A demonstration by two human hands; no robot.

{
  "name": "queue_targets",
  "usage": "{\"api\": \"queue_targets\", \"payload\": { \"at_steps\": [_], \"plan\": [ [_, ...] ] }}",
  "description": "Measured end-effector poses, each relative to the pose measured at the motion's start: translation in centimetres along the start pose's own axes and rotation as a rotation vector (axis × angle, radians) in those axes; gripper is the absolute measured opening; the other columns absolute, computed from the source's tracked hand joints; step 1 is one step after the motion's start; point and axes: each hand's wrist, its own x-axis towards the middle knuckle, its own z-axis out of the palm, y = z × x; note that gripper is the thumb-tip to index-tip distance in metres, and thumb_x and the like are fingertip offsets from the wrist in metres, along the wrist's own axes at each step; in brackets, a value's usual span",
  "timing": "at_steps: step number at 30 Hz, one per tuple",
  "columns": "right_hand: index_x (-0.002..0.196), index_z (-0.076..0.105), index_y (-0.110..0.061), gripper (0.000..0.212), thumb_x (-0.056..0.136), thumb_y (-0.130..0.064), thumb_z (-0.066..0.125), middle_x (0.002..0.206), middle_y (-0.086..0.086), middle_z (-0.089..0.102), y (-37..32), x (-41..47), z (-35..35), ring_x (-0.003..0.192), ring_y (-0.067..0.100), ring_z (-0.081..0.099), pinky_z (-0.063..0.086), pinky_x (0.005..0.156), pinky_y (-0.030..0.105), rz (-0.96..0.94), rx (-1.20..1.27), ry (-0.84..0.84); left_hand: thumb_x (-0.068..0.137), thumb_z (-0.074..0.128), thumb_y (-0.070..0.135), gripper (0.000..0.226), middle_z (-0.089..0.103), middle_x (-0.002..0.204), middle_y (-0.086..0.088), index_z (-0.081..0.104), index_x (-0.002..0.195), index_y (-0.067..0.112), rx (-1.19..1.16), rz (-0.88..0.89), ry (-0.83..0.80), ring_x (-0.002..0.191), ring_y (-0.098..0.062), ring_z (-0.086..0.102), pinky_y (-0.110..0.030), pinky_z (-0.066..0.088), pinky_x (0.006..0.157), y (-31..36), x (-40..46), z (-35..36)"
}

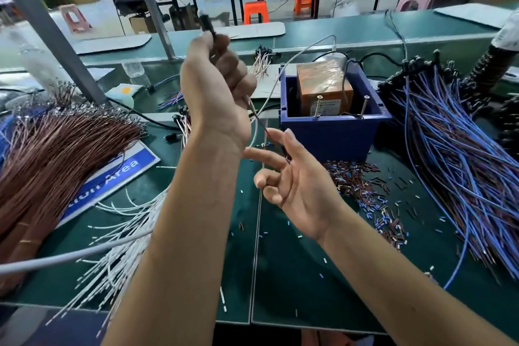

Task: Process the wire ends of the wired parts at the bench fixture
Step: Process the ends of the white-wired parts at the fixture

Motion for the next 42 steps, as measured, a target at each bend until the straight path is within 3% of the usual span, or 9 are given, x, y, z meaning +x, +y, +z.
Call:
{"api": "queue_targets", "payload": {
  "at_steps": [6,9,13,18,27,31,34,36,42],
  "plan": [
    [0.112,0.05,-0.011,0.025,0.107,-0.035,0.056,0.075,0.01,0.063,3.3,-0.9,1.4,0.04,0.013,0.043,0.03,0.036,0.021,0.012,-0.085,0.628,0.104,0.042,0.008,0.023,0.034,0.064,0.004,0.04,0.081,0.014,0.179,0.52,0.15,0.049,-0.005,0.03,-0.023,0.029,0.047,-2.8,-0.8,-1.1],
    [0.088,0.06,-0.013,0.054,0.107,-0.059,0.04,0.057,-0.001,0.044,3.2,-0.7,2.8,0.04,0.01,0.032,0.022,0.037,0.019,0.216,0.098,0.429,0.1,0.043,0.011,0.016,0.038,0.066,0.006,0.042,0.085,0.016,0.297,0.617,0.088,0.052,-0.005,0.034,-0.023,0.031,0.05,-3.7,-1.1,-1.4],
    [0.063,0.068,-0.02,0.063,0.105,-0.06,0.043,0.05,-0.008,0.035,2.4,0.9,3.7,0.038,0.006,0.025,0.022,0.039,0.019,0.162,0.304,0.274,0.107,0.039,0.009,0.028,0.036,0.062,0.007,0.042,0.08,0.017,0.327,0.51,0.08,0.05,-0.007,0.03,-0.025,0.028,0.048,-4.5,-1.4,-2.7],
    [0.095,0.066,-0.013,0.028,0.109,-0.031,0.05,0.058,-0.006,0.05,1.6,2.2,4.0,0.036,0.002,0.032,0.026,0.035,0.015,0.079,0.52,0.179,0.109,0.04,0.017,0.029,0.039,0.061,0.008,0.042,0.081,0.018,0.305,0.359,0.079,0.051,-0.007,0.029,-0.023,0.023,0.043,-4.0,-1.6,-5.2],
    [0.1,0.075,-0.007,0.023,0.105,-0.02,0.057,0.064,0.002,0.054,-0.6,-0.2,4.9,0.041,0.008,0.035,0.027,0.037,0.019,-0.469,-0.145,0.018,0.111,0.037,0.022,0.03,0.036,0.059,0.003,0.041,0.081,0.017,0.193,0.369,0.285,0.049,-0.011,0.028,-0.023,0.022,0.043,-0.9,-0.8,-8.7],
    [0.098,0.076,-0.01,0.023,0.106,-0.02,0.057,0.066,0.002,0.059,-3.6,-1.4,3.0,0.042,0.01,0.038,0.027,0.037,0.023,-0.588,-0.206,0.023,0.106,0.042,0.026,0.024,0.045,0.063,0.001,0.05,0.089,0.011,0.708,0.742,0.067,0.052,-0.017,0.039,-0.036,0.029,0.048,-1.8,-1.9,-8.6],
    [0.092,0.075,-0.013,0.025,0.106,-0.02,0.056,0.065,0.003,0.059,-5.0,-1.8,1.2,0.04,0.012,0.038,0.026,0.038,0.023,-0.66,-0.305,0.08,0.106,0.044,0.021,0.021,0.044,0.065,0.004,0.051,0.089,0.01,1.002,0.85,-0.231,0.054,-0.011,0.04,-0.028,0.03,0.051,-4.1,-3.7,-7.5],
    [0.09,0.075,-0.014,0.026,0.106,-0.021,0.056,0.065,0.003,0.057,-6.1,-2.2,-0.9,0.042,0.013,0.037,0.027,0.039,0.022,-0.688,-0.37,0.103,0.105,0.045,0.02,0.026,0.044,0.065,0.006,0.051,0.083,0.009,0.897,0.71,-0.283,0.053,-0.013,0.037,-0.03,0.03,0.051,-6.0,-4.8,-6.0],
    [0.069,0.064,-0.016,0.043,0.107,-0.031,0.049,0.059,0.017,0.044,-6.6,-2.8,-6.6,0.046,0.019,0.039,0.029,0.043,0.023,-0.554,-0.602,0.167,0.099,0.037,0.013,0.036,0.026,0.058,0.005,0.034,0.064,0.023,-0.224,0.015,-0.013,0.046,-0.01,0.015,-0.018,0.014,0.037,-6.9,-4.1,-1.2]
  ]
}}
